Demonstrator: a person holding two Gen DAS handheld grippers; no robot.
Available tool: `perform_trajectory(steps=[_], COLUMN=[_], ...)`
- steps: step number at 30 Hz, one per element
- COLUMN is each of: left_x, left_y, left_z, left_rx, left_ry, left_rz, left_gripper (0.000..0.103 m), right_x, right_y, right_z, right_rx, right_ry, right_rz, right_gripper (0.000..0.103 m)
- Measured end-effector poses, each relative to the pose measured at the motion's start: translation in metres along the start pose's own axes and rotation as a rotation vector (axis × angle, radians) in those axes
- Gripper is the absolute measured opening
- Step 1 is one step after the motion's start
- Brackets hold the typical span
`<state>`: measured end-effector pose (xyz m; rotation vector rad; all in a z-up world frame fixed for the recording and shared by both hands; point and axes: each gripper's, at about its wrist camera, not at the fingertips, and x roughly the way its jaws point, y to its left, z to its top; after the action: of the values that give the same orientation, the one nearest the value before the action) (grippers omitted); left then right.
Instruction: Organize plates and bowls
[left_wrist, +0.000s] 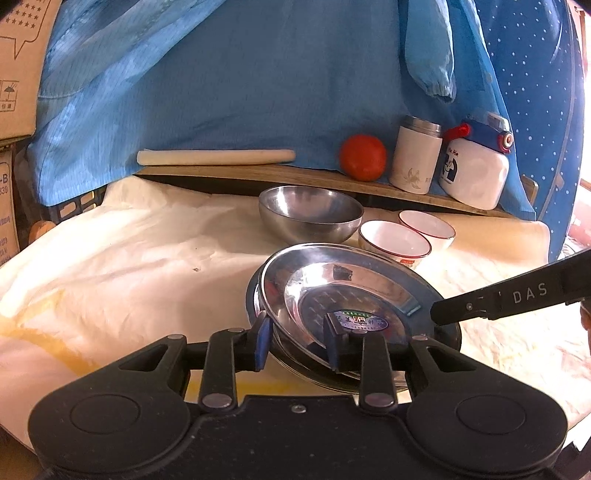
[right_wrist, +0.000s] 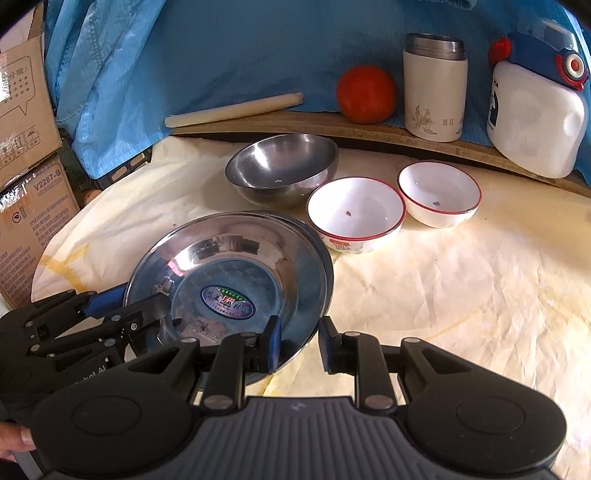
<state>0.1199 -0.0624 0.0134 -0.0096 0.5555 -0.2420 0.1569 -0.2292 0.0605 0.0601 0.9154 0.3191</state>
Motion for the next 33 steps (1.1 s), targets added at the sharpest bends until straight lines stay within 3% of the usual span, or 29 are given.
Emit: perform_trajectory(steps=[8, 16, 22, 25, 29, 33], left_x=[0.003, 0.004, 0.003, 0.001, 0.000, 0.004], left_y=[-0.010, -0.008, -0.004, -0.001, 0.008, 0.021], left_z=[0.000, 0.002, 0.004, 0.007, 0.012, 0.019], left_rx=[0.042, 0.029, 0.016, 0.003, -0.022, -0.069], left_ry=[0.002, 0.004, 0.001, -0.017, -0.031, -0.029], left_rz=[0.015, 0.006, -0.003, -0.007, 0.007, 0.009], left_gripper=[0.042, 0.059, 0.064, 0.074, 0.078, 0.091], right_x=[-0.003, -0.002, -0.001, -0.002, -0.001, -0.003], right_y=[0.001, 0.001, -0.002, -0.004, -0.010, -0.013], right_z=[0.000, 0.000, 0.002, 0.002, 0.003, 0.005], right_rx=[-0.005, 0.000, 0.008, 0.019, 0.037, 0.045], right_ry=[-0.008, -0.007, -0.010, -0.018, -0.026, -0.053], right_rz=[-0.002, 0.006, 0.010, 0.015, 0.025, 0.023], right_gripper=[0.025, 0.028, 0.033, 0.042, 0.063, 0.085])
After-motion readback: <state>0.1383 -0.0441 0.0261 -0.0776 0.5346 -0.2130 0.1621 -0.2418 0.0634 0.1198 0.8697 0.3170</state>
